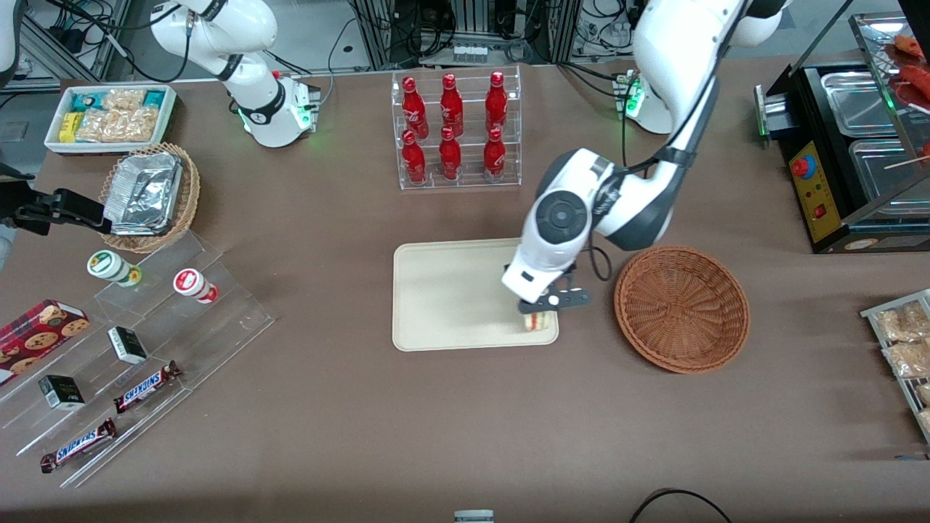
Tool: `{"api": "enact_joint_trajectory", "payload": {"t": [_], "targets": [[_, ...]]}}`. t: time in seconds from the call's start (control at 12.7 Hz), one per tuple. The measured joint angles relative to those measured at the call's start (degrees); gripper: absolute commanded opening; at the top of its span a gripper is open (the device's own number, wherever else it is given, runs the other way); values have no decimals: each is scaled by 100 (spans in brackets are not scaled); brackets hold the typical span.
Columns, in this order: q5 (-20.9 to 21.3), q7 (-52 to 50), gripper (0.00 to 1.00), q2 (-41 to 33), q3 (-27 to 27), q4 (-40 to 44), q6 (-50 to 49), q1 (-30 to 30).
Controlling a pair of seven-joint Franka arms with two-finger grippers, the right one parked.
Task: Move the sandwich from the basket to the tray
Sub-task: 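Lift the sandwich and carry it over the cream tray, then lower the sandwich onto the tray and open the left gripper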
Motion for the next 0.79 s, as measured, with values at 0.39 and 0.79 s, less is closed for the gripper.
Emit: {"api": "enact_joint_trajectory", "payload": {"t": [0.39,0.79], "targets": [[-3,-711,0,701,1,682,325,-370],[-5,-1091,0,1139,1,789,692,-722]]}}
